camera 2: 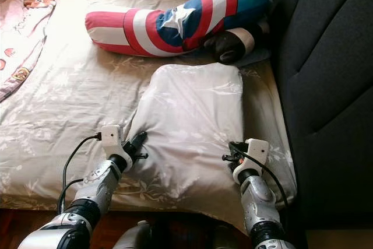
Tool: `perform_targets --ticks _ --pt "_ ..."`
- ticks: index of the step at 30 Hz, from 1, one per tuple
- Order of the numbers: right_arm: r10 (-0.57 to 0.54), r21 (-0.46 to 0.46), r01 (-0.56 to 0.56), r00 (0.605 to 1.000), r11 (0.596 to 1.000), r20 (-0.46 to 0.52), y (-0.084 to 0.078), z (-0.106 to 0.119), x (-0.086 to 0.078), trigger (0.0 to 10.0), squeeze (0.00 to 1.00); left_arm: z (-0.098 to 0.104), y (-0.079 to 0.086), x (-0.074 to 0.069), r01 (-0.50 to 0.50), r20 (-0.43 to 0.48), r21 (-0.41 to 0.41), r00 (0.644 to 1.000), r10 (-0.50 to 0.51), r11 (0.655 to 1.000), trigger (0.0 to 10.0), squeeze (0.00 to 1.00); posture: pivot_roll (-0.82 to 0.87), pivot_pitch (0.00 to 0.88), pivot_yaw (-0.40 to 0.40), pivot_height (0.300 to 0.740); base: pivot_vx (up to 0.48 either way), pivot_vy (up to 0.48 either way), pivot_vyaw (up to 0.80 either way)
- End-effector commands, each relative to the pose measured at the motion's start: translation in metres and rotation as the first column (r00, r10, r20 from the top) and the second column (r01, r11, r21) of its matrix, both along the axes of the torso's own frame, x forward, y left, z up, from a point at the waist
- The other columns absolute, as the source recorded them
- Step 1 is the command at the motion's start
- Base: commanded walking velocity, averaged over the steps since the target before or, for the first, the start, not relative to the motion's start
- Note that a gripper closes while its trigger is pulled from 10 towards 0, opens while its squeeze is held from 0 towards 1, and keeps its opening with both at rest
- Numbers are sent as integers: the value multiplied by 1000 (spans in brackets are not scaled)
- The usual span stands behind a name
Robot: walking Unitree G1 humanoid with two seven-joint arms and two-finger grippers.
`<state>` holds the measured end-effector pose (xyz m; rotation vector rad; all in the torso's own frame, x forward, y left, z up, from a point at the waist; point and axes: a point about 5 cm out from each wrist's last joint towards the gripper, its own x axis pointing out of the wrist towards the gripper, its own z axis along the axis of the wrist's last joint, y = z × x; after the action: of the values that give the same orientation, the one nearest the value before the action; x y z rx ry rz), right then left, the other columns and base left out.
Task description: Clean up the room
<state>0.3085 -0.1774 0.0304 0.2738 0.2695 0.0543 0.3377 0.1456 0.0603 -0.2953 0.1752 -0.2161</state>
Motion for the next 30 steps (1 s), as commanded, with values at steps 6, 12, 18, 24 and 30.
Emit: perform_targets --ticks 6,12,18,24,30 --pt "-43 -15 44 999 999 11 -13 1 -2 10000 0 16 20 3 -97 109 11 989 96 995 10000 0 -22 196 7 740 0 0 0" --pt "-64 -24 64 998 998 6 -17 1 -1 10000 0 15 23 3 -100 101 28 990 97 995 10000 0 -22 190 9 740 0 -382 0" --pt "-74 -22 74 997 997 9 -20 2 -1 10000 0 15 23 3 -102 103 26 990 99 994 10000 0 -25 181 7 740 0 -372 0" --pt "-81 -25 81 997 996 7 -22 2 -1 10000 0 15 25 3 -105 102 24 990 102 994 10000 0 -24 180 4 740 0 -372 0" --pt "-82 -23 82 997 996 3 -21 1 -1 10000 0 14 28 2 -109 100 25 989 106 994 10000 0 -23 189 2 740 0 -371 0"
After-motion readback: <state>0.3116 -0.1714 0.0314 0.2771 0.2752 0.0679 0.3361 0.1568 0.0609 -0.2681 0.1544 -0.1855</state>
